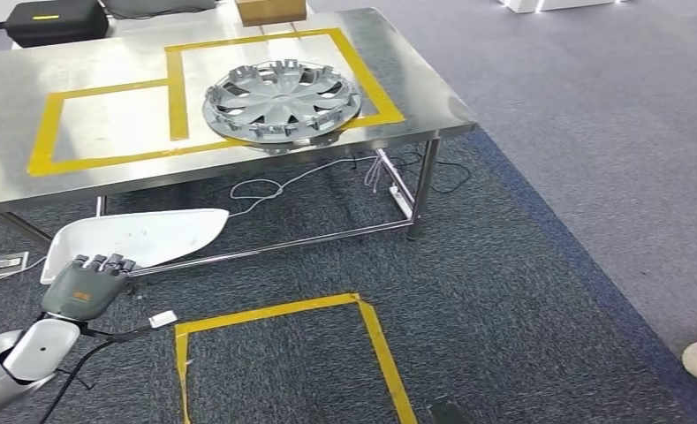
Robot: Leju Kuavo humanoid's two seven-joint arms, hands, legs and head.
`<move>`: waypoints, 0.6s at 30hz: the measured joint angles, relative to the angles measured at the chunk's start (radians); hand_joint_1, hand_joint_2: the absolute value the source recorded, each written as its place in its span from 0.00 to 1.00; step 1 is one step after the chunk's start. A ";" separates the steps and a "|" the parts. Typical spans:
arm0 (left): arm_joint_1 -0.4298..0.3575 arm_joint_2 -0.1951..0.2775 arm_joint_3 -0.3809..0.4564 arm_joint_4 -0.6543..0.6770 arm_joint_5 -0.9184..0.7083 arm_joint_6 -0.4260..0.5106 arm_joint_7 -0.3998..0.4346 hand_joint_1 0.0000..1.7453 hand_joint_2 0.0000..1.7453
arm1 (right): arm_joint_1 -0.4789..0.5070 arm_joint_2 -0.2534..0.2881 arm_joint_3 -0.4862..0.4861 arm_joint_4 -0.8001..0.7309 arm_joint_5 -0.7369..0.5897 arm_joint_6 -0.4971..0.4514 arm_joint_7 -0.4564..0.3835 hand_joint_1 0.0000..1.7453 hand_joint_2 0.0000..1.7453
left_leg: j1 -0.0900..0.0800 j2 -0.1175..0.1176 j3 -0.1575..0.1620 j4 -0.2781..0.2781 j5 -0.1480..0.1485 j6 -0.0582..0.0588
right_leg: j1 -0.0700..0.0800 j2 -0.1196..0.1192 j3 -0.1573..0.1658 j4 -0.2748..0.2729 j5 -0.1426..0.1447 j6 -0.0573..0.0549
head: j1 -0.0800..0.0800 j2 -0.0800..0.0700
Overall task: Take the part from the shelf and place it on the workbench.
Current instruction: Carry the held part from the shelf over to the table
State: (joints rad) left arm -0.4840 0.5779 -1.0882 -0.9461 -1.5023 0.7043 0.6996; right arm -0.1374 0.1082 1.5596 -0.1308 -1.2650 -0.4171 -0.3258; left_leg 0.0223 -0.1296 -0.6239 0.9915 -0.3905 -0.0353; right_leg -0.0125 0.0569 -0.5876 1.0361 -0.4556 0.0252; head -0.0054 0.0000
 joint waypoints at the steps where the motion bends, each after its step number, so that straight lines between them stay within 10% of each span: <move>1: 0.001 0.002 0.000 0.000 0.000 0.000 0.000 1.00 1.00 | -0.001 0.000 0.000 0.000 0.000 0.000 0.000 0.00 0.00 | -0.001 0.016 -0.006 0.009 -0.007 -0.005 | 0.000 -0.010 0.001 -0.002 0.002 -0.008 | -0.003 0.000; 4: -0.005 0.001 0.000 0.000 0.000 0.000 0.000 1.00 1.00 | 0.001 0.001 0.000 0.000 0.000 0.000 -0.001 0.00 0.00 | -0.006 0.100 -0.076 0.153 -0.083 -0.014 | 0.002 -0.040 0.003 -0.007 0.003 -0.024 | -0.011 0.000; 7: 0.000 -0.004 -0.001 0.000 0.000 0.000 0.000 1.00 1.00 | 0.003 0.001 0.000 0.000 -0.009 0.010 -0.002 0.00 0.00 | -0.005 0.119 -0.139 0.287 -0.119 -0.017 | 0.005 -0.064 0.003 -0.007 0.001 -0.027 | -0.011 0.000; 12: -0.002 -0.002 0.001 0.000 0.000 0.000 0.000 1.00 1.00 | 0.001 0.001 0.000 0.000 -0.019 0.027 -0.003 0.00 0.00 | -0.007 0.137 0.003 0.024 -0.008 -0.005 | 0.012 -0.080 0.005 -0.004 -0.005 -0.016 | -0.010 0.000; 16: -0.001 -0.004 -0.001 0.000 0.000 0.000 0.000 1.00 1.00 | 0.001 0.001 0.000 0.000 -0.025 0.030 0.000 0.00 0.00 | -0.009 0.136 0.014 -0.003 -0.010 -0.002 | 0.019 -0.082 -0.001 -0.010 -0.005 -0.034 | -0.007 0.000; 18: -0.001 -0.004 -0.001 0.000 0.000 0.000 0.000 1.00 1.00 | 0.001 0.001 0.000 0.000 -0.026 0.030 0.000 0.00 0.00 | -0.010 0.135 0.014 -0.003 -0.011 0.004 | 0.019 -0.083 0.002 -0.019 -0.001 -0.026 | -0.007 0.000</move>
State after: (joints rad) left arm -0.4854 0.5738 -1.0889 -0.9461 -1.5023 0.7042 0.6996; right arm -0.1367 0.1091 1.5595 -0.1308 -1.2911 -0.3872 -0.3254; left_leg 0.0122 0.0056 -0.6096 0.9883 -0.4013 -0.0316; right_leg 0.0063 -0.0258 -0.5854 1.0174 -0.4566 -0.0004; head -0.0122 0.0000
